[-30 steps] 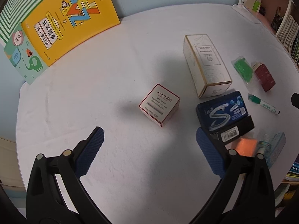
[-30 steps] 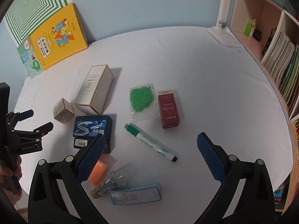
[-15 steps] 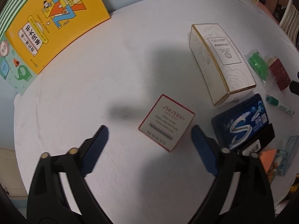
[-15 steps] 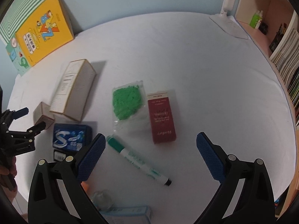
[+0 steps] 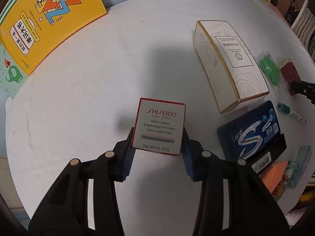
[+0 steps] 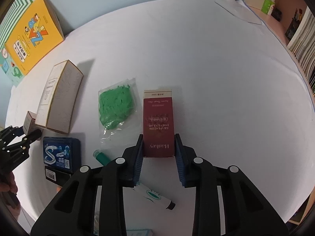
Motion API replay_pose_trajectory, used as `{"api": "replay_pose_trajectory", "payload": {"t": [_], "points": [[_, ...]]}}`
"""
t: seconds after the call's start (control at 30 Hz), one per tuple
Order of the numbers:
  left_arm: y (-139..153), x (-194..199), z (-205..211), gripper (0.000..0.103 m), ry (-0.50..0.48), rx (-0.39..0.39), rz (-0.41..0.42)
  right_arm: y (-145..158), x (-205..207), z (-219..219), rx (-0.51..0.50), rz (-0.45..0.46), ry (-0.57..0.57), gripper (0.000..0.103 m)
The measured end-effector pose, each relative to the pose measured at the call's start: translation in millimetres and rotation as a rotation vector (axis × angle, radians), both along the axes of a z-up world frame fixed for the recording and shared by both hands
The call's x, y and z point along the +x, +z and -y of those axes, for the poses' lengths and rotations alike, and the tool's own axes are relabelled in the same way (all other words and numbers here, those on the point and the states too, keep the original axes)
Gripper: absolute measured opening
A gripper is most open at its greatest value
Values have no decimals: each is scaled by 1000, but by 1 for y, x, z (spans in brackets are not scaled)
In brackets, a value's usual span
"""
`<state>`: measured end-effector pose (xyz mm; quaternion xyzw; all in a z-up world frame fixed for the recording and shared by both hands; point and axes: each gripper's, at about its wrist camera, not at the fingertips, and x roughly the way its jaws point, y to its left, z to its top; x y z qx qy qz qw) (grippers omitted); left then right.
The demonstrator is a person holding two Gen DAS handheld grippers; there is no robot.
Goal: Collect trash
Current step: 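Grasp the Shiseido box with the left tool while the right tool grasps the red box, then carry both held boxes over the teal wastebasket on the floor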
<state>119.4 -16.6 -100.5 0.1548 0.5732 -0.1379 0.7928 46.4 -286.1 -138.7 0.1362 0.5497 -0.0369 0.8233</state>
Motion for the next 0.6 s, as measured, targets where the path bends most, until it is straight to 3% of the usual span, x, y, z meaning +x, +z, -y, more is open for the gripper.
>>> {"api": "replay_pose_trajectory", "payload": {"t": [0.33, 0.6], "points": [[37, -16, -7, 41, 4, -33, 52, 36, -33, 5, -8, 85, -38, 30], [62, -56, 10, 41, -97, -43, 96, 65, -84, 8, -22, 141, -104, 31]]}}
